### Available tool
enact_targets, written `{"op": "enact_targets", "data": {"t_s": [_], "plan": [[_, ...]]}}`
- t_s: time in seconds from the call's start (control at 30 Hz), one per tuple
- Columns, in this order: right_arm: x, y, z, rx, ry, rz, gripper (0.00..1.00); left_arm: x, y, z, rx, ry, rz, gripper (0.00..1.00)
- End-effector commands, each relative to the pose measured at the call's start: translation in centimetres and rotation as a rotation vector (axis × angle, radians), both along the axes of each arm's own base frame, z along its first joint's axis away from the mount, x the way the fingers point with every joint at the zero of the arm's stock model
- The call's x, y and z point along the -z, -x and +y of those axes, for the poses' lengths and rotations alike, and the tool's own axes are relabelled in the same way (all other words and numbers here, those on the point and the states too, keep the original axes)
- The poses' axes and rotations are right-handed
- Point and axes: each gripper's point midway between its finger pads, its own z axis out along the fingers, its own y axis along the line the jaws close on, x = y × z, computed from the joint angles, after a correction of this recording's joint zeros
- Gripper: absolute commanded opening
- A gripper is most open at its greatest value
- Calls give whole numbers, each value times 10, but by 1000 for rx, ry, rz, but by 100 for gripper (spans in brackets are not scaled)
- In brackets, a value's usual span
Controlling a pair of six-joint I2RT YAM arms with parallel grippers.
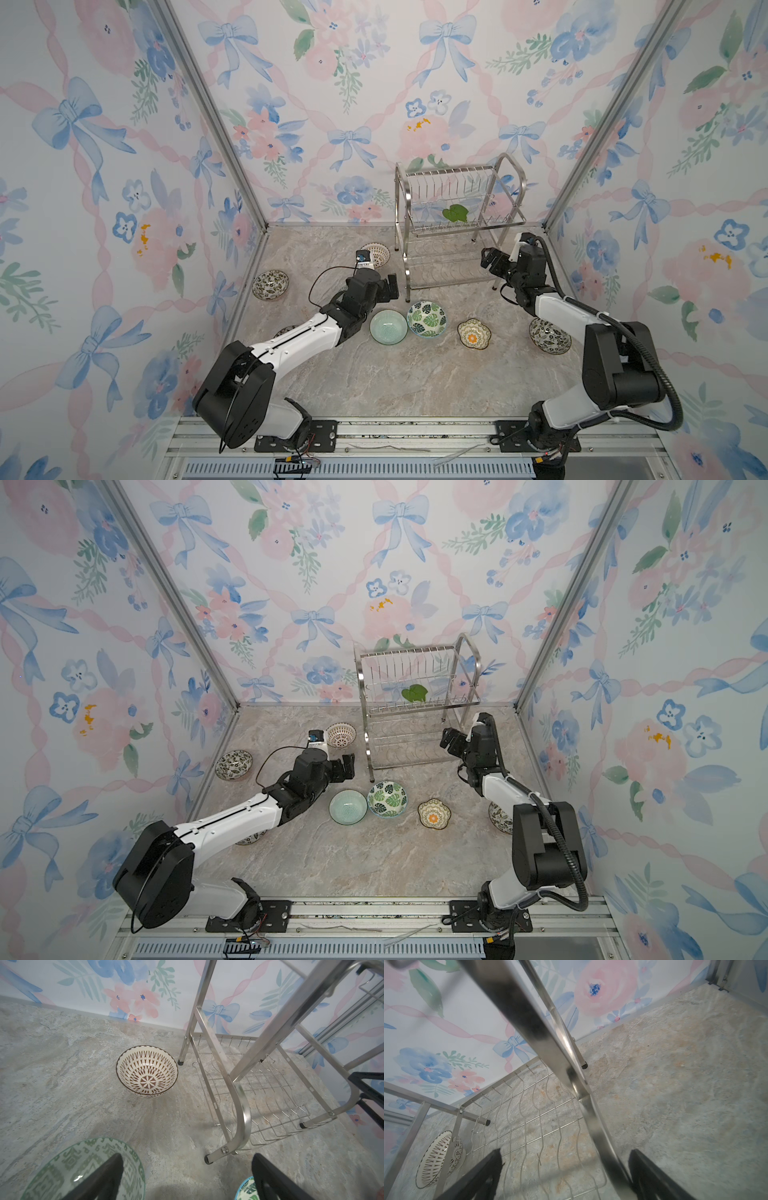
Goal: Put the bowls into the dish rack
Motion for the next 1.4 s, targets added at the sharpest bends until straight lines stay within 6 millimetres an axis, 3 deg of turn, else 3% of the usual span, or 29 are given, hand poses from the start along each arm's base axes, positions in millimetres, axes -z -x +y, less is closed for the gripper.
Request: {"op": "enact_targets", "data": {"t_s": [0.0, 0.2, 0.4, 0.67, 0.93, 1.13, 1.37], "plan": [[-5, 18, 16, -24, 0, 1, 96, -3, -4, 2, -24, -39, 15, 98], [11, 32, 2, 46, 110, 83, 100, -13, -7, -2, 5, -73, -14, 98], [26, 29, -15, 98, 207, 170, 97, -16, -2, -5, 36, -58, -14, 98], [42, 17, -12, 119, 271, 190, 69, -19, 5, -11, 80, -14, -35, 98], [35, 12, -22, 205, 314, 124, 49, -16, 5, -13, 89, -12, -27, 98], [41, 6, -33, 220, 325, 139, 40, -24, 2, -12, 78, -14, -41, 98], [43, 12, -49, 253, 294, 182, 38, -31, 2, -10, 70, -9, -51, 98]]}}
